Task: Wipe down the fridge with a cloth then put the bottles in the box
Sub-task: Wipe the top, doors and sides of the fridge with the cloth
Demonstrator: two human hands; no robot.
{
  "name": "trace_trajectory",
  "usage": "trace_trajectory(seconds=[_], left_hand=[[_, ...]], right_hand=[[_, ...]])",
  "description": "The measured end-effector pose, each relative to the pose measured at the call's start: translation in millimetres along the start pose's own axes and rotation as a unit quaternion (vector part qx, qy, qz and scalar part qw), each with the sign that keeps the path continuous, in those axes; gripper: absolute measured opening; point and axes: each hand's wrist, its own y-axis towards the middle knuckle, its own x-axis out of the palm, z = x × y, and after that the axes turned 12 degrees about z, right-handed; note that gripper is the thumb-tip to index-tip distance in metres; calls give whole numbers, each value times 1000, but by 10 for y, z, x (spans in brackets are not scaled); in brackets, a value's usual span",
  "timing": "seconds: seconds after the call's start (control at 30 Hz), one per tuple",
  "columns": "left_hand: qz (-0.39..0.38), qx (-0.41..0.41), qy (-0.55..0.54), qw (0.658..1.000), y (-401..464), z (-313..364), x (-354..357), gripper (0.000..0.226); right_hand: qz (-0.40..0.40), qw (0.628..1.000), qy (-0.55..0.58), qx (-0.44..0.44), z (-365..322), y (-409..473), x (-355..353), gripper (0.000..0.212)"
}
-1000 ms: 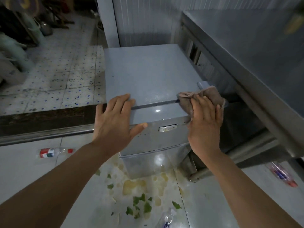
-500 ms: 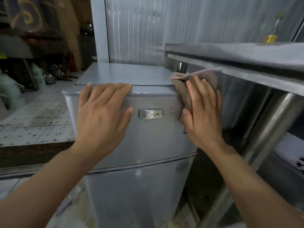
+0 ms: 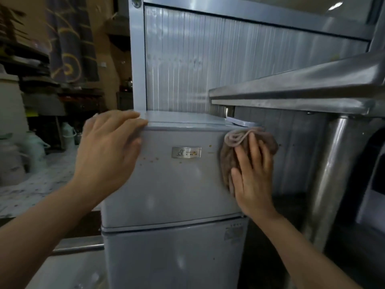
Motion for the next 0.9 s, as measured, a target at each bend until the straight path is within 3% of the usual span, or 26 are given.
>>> trace_trajectory(seconds=[0.17, 0.37, 0.53, 0.67, 0.77, 0.9], left_hand=[[23, -45, -11, 999, -176, -290, -91, 50], [27, -49, -90, 994, -185, -456, -75, 53], [39, -75, -124, 989, -187, -461, -48, 53], [41, -69, -149, 986, -182, -501, -52, 54], [27, -40, -154, 987, -146, -584, -108, 55], [12, 5, -152, 988, -161, -696, -165, 57]], right_hand=[[83, 993, 45, 70, -302, 235, 123, 56], [80, 989, 68, 104, -1100, 68, 329, 60], [13, 993, 118, -17, -1596, 11, 408, 60], [14, 995, -7, -94, -1172, 60, 348, 61], [31, 998, -48, -17, -757, 87, 261, 65], [85, 994, -14, 72, -925, 56, 366, 63]])
